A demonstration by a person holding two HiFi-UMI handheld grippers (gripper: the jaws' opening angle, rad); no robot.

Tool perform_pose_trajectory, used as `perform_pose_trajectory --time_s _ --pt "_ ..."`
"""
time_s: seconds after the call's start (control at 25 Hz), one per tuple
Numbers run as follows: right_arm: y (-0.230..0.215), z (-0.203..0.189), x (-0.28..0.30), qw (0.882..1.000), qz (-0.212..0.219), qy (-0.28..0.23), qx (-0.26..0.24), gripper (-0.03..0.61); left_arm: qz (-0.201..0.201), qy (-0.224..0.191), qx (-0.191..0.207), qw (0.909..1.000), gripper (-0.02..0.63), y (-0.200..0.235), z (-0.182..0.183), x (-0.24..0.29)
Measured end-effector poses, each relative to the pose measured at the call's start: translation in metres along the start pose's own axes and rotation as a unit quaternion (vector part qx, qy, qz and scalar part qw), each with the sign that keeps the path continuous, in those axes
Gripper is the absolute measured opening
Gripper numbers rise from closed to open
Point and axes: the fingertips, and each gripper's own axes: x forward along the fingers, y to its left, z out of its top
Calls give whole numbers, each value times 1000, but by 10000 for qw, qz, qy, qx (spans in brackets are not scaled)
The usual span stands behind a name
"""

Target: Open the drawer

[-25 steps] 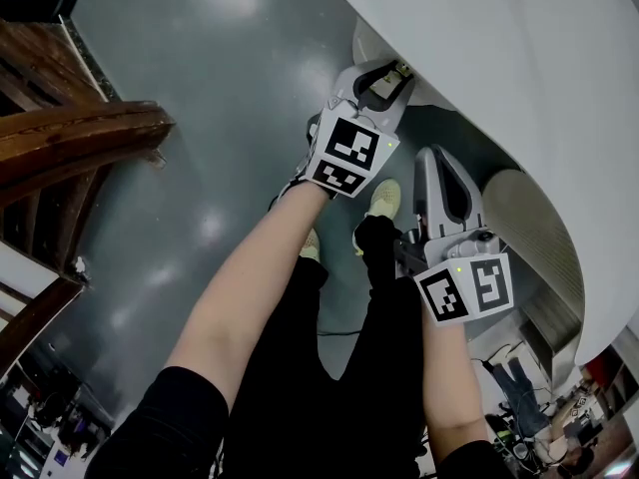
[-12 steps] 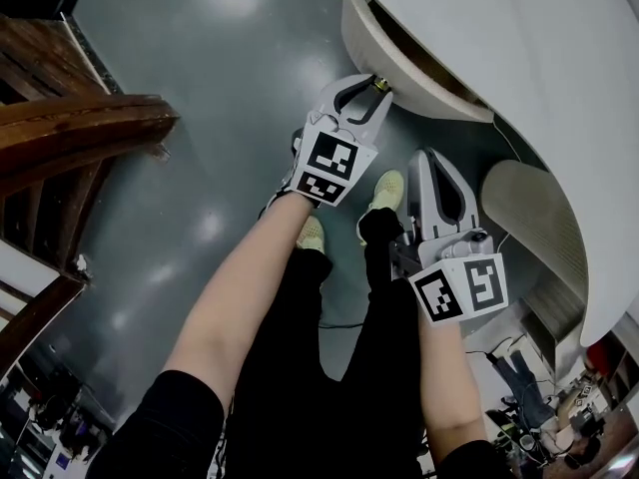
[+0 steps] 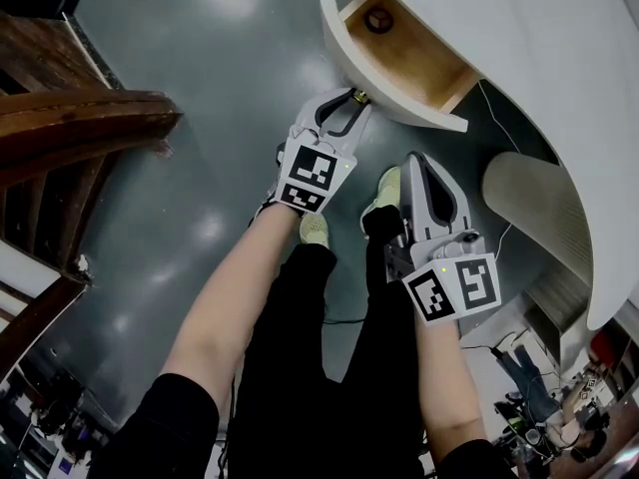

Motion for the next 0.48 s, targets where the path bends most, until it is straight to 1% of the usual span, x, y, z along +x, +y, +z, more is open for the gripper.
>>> perform_pose_trajectory --time_s 0.48 --pt "23 -8 -16 9999 23 87 -45 15 -59 156 -25 9999 108 -7 -18 -35"
